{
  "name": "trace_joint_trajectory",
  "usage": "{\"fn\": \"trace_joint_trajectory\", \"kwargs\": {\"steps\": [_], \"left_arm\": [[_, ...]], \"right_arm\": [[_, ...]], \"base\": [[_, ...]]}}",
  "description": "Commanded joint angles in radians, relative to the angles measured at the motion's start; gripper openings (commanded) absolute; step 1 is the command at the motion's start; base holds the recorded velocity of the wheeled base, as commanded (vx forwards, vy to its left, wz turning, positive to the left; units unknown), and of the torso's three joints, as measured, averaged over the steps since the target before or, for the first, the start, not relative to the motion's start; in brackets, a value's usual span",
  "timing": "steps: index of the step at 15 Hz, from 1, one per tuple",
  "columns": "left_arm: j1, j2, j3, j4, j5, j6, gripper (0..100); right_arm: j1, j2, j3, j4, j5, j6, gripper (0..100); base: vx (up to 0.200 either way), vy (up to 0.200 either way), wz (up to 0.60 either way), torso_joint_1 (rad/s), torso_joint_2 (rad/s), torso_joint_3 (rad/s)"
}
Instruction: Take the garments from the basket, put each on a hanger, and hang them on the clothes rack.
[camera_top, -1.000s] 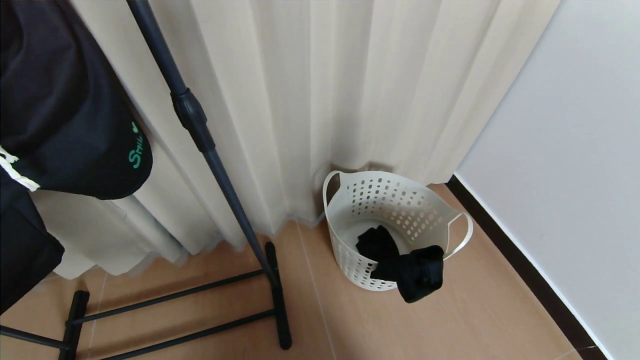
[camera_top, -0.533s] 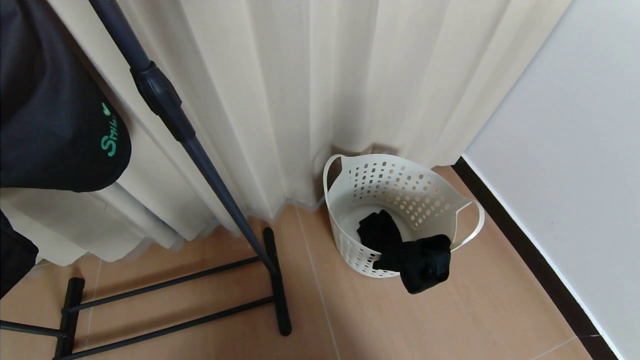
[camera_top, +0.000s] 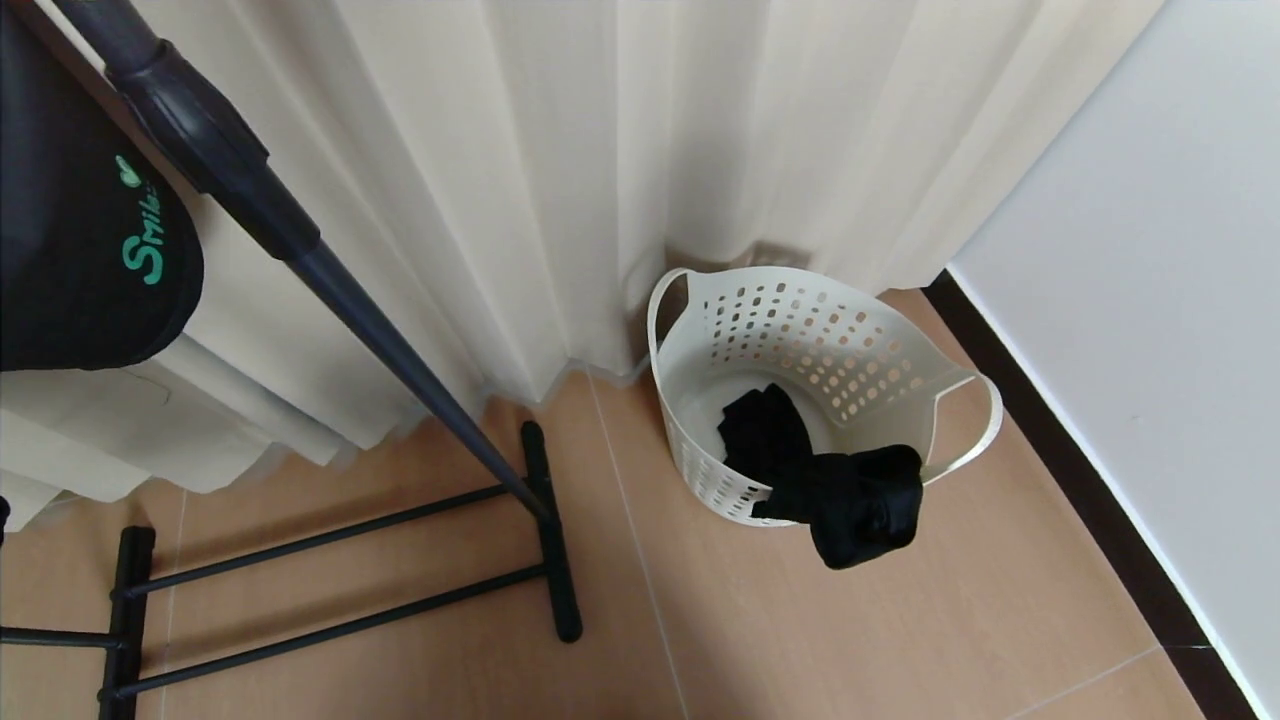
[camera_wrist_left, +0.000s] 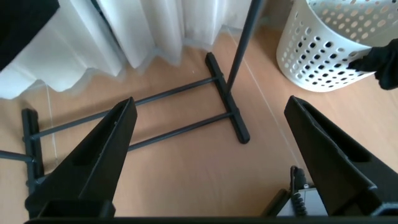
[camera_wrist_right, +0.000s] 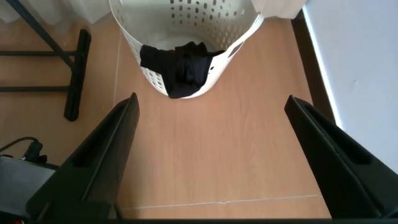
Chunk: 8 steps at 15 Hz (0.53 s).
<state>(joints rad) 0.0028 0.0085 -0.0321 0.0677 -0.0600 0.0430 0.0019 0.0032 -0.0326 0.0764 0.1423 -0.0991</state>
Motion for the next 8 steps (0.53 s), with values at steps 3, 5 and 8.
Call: {"fn": "trace_joint_trajectory", "kwargs": {"steps": [3, 5, 8], "left_arm": [[0.0, -0.001, 0.0, 0.0, 0.0, -0.012, 100], [0.0, -0.001, 0.0, 0.0, 0.0, -0.017, 100], [-0.004, 0.005, -0.002, 0.0, 0.0, -0.017, 100]], "right_arm": [[0.0, 0.0, 0.0, 0.0, -0.003, 0.033, 100], [0.0, 0.001, 0.0, 0.0, -0.003, 0.033, 100], [0.0, 0.001, 0.0, 0.0, -0.003, 0.035, 100]], "base": [[0.0, 0.0, 0.0, 0.005, 0.0, -0.203], [0.0, 0.0, 0.0, 0.005, 0.0, -0.198], [0.0, 0.0, 0.0, 0.002, 0.0, -0.198]]}}
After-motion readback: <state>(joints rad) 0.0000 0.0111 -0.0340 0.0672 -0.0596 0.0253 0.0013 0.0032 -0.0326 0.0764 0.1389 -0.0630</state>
